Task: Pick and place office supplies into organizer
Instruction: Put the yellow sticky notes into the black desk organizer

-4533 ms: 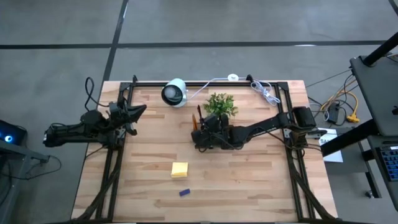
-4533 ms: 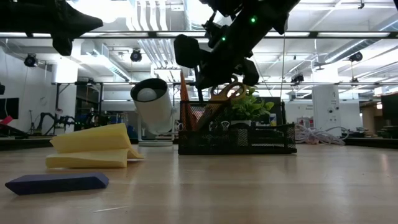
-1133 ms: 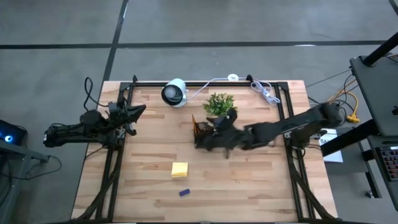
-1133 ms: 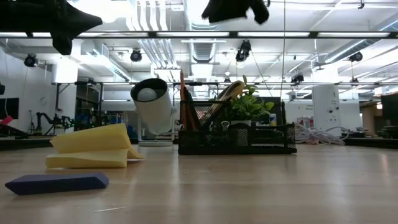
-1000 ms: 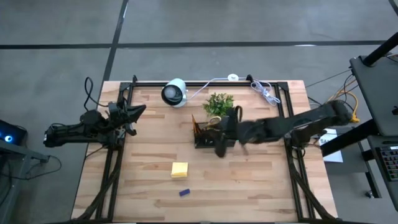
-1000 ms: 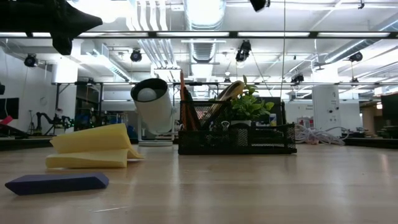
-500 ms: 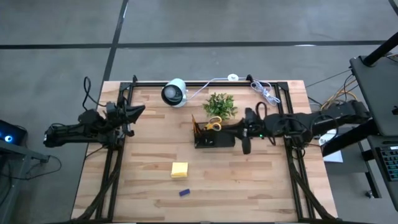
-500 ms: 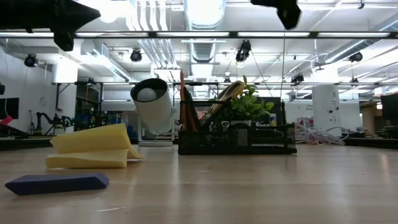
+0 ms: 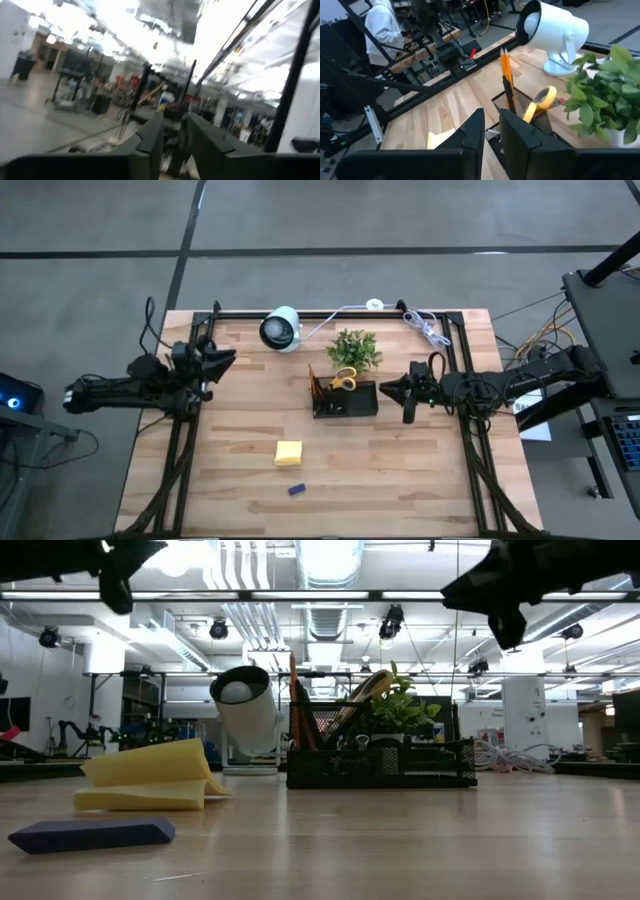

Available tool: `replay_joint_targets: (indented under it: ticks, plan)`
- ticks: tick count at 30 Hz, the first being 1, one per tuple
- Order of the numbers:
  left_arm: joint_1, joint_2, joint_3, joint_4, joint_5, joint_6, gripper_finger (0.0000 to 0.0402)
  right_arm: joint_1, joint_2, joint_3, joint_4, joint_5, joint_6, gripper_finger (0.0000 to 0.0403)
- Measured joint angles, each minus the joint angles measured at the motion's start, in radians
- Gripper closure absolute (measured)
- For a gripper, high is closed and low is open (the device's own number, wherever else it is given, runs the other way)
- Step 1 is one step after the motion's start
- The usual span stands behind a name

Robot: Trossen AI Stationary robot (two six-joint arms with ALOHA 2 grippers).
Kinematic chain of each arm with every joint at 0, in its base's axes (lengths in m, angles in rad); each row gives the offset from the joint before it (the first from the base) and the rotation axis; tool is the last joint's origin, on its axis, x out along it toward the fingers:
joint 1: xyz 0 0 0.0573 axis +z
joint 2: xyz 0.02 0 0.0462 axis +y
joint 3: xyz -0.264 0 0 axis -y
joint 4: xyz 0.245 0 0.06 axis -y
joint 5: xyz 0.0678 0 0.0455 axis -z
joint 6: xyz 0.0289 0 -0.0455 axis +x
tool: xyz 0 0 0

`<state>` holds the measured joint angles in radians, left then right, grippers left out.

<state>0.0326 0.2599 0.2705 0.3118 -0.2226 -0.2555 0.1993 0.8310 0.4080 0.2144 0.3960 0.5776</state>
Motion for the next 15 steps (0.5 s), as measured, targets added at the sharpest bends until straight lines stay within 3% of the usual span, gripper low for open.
replay_joint_targets:
  ticks: [7,15]
  plan:
    - [0.0,0.174,0.102,0.074,0.093,-0.004,0.027,0.0,-0.059,-0.023,0.0,-0.001,0.003,0.0353]
    - [-0.004,0.422,0.303,0.026,0.28,-0.127,0.0265,-0.001,-0.09,-0.025,-0.001,-0.001,-0.013,0.0353]
